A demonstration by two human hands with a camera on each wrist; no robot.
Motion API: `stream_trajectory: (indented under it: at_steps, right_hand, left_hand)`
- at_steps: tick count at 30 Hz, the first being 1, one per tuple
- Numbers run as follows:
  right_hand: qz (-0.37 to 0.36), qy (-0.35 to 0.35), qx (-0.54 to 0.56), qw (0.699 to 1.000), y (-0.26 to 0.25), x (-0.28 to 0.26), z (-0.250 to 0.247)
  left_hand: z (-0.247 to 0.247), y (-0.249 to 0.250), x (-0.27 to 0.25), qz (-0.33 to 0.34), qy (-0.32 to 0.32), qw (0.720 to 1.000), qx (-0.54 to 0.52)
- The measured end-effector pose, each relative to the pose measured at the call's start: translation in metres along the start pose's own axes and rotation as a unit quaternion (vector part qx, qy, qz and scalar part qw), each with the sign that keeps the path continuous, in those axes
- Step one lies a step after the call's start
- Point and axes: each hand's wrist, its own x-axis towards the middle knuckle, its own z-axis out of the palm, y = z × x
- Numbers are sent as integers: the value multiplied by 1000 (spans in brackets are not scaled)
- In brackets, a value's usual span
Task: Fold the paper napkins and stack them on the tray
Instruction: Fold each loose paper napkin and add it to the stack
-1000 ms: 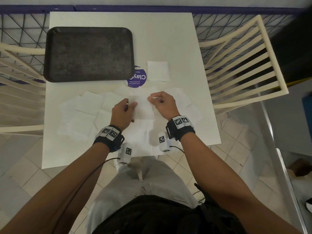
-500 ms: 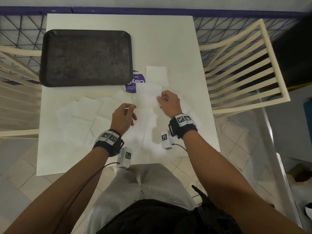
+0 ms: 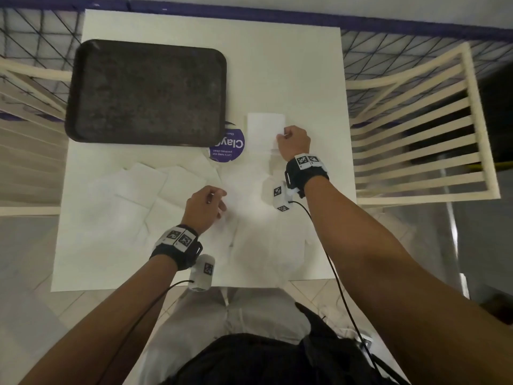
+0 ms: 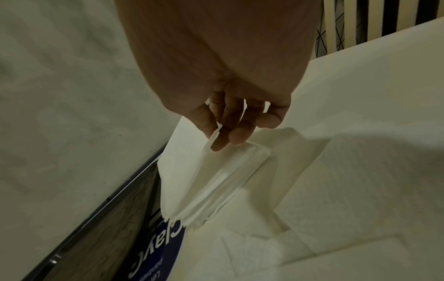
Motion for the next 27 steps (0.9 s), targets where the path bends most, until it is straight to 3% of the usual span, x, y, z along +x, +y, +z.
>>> stream_trajectory:
  at_steps: [7,12,18,23,27]
  right_hand:
    - [-5,-4,-29,1000,0,6,6]
    - [-6,26,9,1000,8,-5,8]
    - [-62,7,50,997,27,-43,7]
    - [-83,-25,45,995,53,-88,18]
    - [-72,-32,38,996,77,-120,24]
  left_hand:
    - [3,0,9,-6,-1,1000,7]
    - [3,3,13,-2,-5,1000,9]
    - [8,5,9,-8,-29,999,20]
    - [21,-5,-3,-4,-93,992,86]
    - [34,-12,-13,1,-63,989,132]
